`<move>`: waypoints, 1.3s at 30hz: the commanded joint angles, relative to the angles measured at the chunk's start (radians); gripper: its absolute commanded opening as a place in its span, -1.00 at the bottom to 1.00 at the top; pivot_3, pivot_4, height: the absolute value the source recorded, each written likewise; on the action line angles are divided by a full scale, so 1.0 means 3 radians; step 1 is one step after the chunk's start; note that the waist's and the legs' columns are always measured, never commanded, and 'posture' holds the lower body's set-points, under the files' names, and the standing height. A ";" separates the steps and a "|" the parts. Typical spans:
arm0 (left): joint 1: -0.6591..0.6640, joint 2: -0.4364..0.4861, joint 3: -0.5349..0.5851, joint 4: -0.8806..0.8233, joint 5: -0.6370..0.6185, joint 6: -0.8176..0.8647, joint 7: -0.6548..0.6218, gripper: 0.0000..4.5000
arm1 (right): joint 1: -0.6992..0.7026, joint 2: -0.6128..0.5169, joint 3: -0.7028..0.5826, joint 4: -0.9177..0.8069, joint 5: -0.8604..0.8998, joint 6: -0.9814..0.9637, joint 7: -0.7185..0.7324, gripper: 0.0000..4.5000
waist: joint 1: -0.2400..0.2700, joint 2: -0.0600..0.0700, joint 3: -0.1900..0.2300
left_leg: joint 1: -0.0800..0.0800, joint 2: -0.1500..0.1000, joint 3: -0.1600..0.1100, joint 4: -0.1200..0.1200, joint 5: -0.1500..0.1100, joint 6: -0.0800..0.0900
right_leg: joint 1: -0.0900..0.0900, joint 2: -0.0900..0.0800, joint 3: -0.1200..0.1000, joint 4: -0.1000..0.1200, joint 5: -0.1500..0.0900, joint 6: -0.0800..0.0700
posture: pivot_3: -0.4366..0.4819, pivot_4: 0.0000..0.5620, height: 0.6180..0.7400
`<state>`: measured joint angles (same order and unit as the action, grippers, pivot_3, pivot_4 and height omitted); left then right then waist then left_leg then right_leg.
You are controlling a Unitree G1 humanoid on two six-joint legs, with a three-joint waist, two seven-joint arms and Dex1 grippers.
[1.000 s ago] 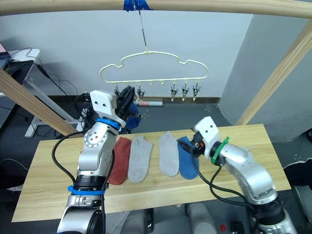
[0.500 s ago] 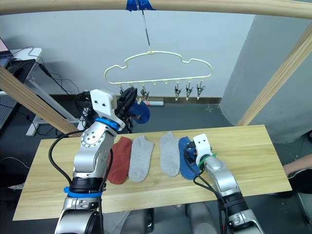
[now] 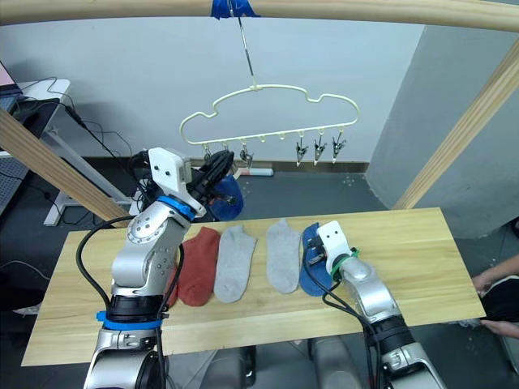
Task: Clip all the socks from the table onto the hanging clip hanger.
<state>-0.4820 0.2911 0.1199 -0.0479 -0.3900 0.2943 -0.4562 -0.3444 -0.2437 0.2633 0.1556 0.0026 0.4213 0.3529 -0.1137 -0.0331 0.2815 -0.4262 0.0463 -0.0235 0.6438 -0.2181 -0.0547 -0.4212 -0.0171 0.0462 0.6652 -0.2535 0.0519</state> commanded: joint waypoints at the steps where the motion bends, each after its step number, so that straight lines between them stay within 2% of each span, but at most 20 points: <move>1: -0.0061 0.0123 0.0129 -0.0229 -0.0282 0.0264 -0.0134 -1.00 | -0.0291 -0.0209 0.0290 -0.0567 -0.0150 -0.0190 0.0486 -0.99 | -0.0017 0.0001 0.0000 | 0.0000 0.0000 0.0000 0.0000 0.0000 0.0000 | 0.0000 0.0000 0.0000 0.0000 0.0000 0.0000 | -0.49 -0.01 1.00; 6: -0.0115 0.0233 0.0217 -0.0299 -0.0558 0.0615 -0.0180 -1.00 | -0.0675 -0.0284 0.0509 -0.0735 -0.0217 -0.0212 0.0872 -0.99 | -0.0023 0.0001 0.0000 | 0.0001 0.0003 -0.0006 -0.0001 0.0000 0.0000 | 0.0000 0.0006 -0.0004 0.0001 0.0000 0.0001 | -0.48 -0.02 1.00; 10: -0.0143 0.0261 0.0232 -0.0340 -0.0656 0.0770 -0.0173 -1.00 | -0.1047 -0.0220 0.0698 -0.0613 -0.0296 -0.0276 0.1130 -0.99 | -0.0007 0.0001 0.0000 | -0.0002 0.0000 -0.0004 0.0000 0.0000 0.0000 | 0.0000 0.0001 -0.0003 -0.0002 0.0005 -0.0007 | -0.47 -0.03 1.00; 16: -0.0138 0.0259 0.0218 -0.0405 -0.0685 0.0851 -0.0155 -1.00 | -0.1310 0.0015 0.0687 -0.0265 -0.0404 -0.0482 0.1055 -0.99 | 0.0006 0.0001 0.0000 | -0.0002 0.0000 -0.0006 0.0000 0.0000 0.0000 | -0.0001 -0.0001 -0.0007 -0.0001 0.0009 -0.0014 | -0.46 -0.04 1.00; 26: -0.0116 0.0246 0.0242 -0.0397 -0.0699 0.0887 -0.0109 -1.00 | -0.1395 0.0102 0.0523 -0.0041 -0.0512 -0.0690 0.0879 -0.99 | 0.0006 0.0001 0.0000 | -0.0002 -0.0001 -0.0005 0.0000 0.0000 0.0000 | -0.0001 -0.0003 -0.0006 0.0000 0.0009 -0.0015 | -0.46 -0.04 1.00; 39: -0.0114 0.0253 0.0227 -0.0393 -0.0693 0.0897 -0.0119 -1.00 | -0.1386 0.0236 0.0417 -0.0060 -0.0470 -0.0728 0.0797 -0.99 | 0.0005 0.0001 0.0000 | -0.0002 -0.0001 -0.0005 0.0000 0.0000 0.0000 | -0.0001 -0.0003 -0.0006 0.0000 0.0010 -0.0015 | -0.46 -0.04 1.00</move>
<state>-0.5099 0.3622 0.1824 -0.1182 -0.5854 0.5657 -0.4897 -0.7429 -0.1837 0.4142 0.1723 -0.1447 0.2248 0.6008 -0.1120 -0.0329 0.2817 -0.4270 0.0461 -0.0250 0.6438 -0.2181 -0.0548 -0.4215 -0.0180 0.0444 0.6653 -0.2507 0.0473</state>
